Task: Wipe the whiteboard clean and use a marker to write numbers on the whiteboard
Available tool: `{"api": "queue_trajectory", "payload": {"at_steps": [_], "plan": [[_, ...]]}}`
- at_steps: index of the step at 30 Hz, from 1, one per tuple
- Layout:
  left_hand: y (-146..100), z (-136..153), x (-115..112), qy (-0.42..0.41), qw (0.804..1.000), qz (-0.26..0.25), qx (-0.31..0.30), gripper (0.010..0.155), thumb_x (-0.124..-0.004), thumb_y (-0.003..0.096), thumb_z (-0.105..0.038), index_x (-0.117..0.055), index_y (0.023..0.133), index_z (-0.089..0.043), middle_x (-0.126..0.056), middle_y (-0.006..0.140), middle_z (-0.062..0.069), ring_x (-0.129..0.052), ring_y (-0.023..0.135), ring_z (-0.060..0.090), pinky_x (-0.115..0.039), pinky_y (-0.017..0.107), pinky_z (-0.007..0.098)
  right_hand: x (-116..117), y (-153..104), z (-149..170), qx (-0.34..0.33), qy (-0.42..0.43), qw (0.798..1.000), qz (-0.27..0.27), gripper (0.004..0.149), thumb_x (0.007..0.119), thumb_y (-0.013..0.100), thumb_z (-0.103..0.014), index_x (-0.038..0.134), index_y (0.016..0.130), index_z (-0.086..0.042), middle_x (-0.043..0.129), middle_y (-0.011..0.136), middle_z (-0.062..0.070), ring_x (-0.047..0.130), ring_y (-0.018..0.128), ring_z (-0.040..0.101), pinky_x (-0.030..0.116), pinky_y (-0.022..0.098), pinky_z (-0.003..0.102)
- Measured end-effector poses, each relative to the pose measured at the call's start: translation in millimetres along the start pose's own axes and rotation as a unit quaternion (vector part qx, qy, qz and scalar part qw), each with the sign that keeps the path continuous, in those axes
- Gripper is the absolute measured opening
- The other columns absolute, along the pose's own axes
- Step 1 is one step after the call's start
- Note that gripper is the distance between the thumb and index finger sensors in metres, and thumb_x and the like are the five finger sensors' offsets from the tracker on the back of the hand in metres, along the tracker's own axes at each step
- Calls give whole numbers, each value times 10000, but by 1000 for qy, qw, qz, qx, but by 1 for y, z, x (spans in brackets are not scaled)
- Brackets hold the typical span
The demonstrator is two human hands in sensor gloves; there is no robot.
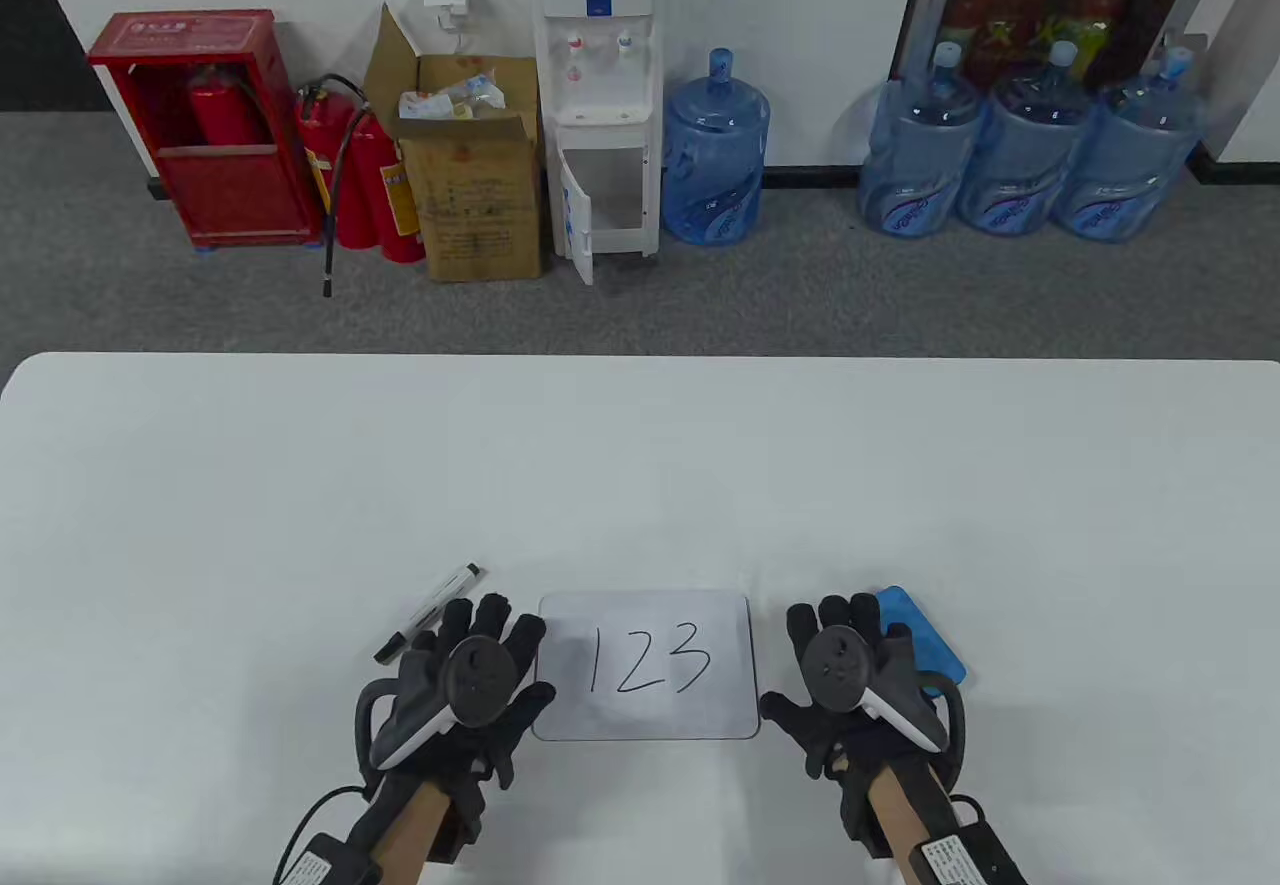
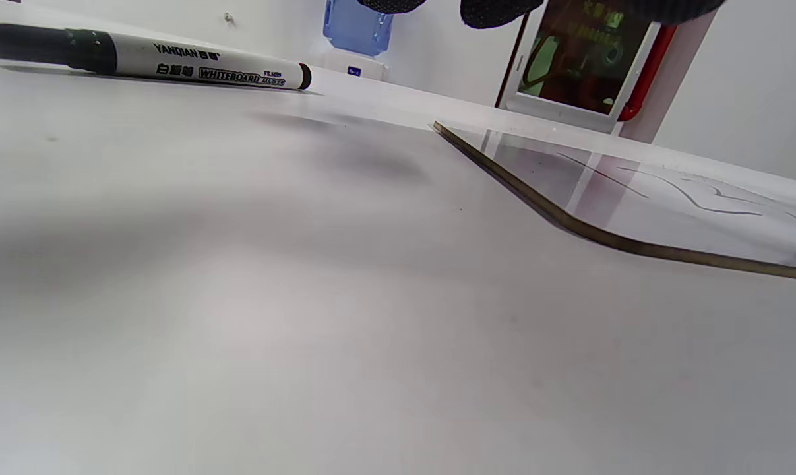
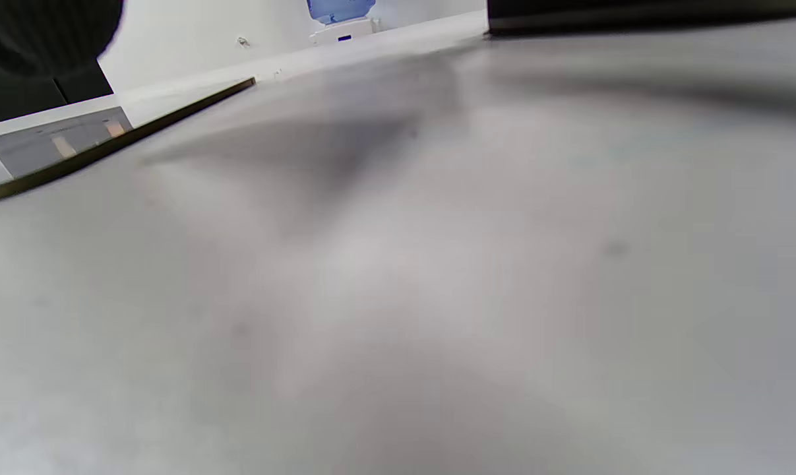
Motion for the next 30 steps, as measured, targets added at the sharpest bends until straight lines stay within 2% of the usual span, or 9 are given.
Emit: {"api": "queue_trajectory", "payload": {"at_steps": [13,21,26,30], "plan": [[0,1,-1,-2,1000,8,2,723,-566,473,-652,-377,1137,-436,-273,1298,4,-217,1190,393,-243,822,643,2,0,1,1,3,1000,-10,920,637,386,-705,147,1075,-343,40,1107,17,-58,1031,292,19,716,584],[0,0,-2,0,1000,9,1,723,-566,473,-653,-377,1136,-438,-270,1300,4,-219,1191,392,-243,823,643,3,-1,-9,-21,-11,1000,-9,912,636,393,-700,154,1078,-339,42,1108,18,-37,1033,295,30,720,582],[1,1,-2,0,1000,11,1,723,-566,473,-653,-375,1137,-438,-270,1300,6,-218,1190,392,-242,823,643,-11,1,-13,-25,12,1000,10,902,672,395,-675,195,1082,-337,72,1113,16,-11,1044,293,65,736,579],[0,2,-2,-8,1000,11,-1,722,-565,474,-652,-377,1137,-437,-268,1300,6,-218,1190,393,-243,822,644,-34,7,11,45,47,997,35,901,745,396,-619,232,1081,-337,93,1119,0,11,1063,278,80,761,573]]}}
Point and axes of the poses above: the tracker on the back of each hand, its own z axis roughly to the little-finger side, its own y axis roughly from the wrist to the fingertips, x = y × z, the point moved 3 cm from there along y, roughly from the wrist to the fingertips
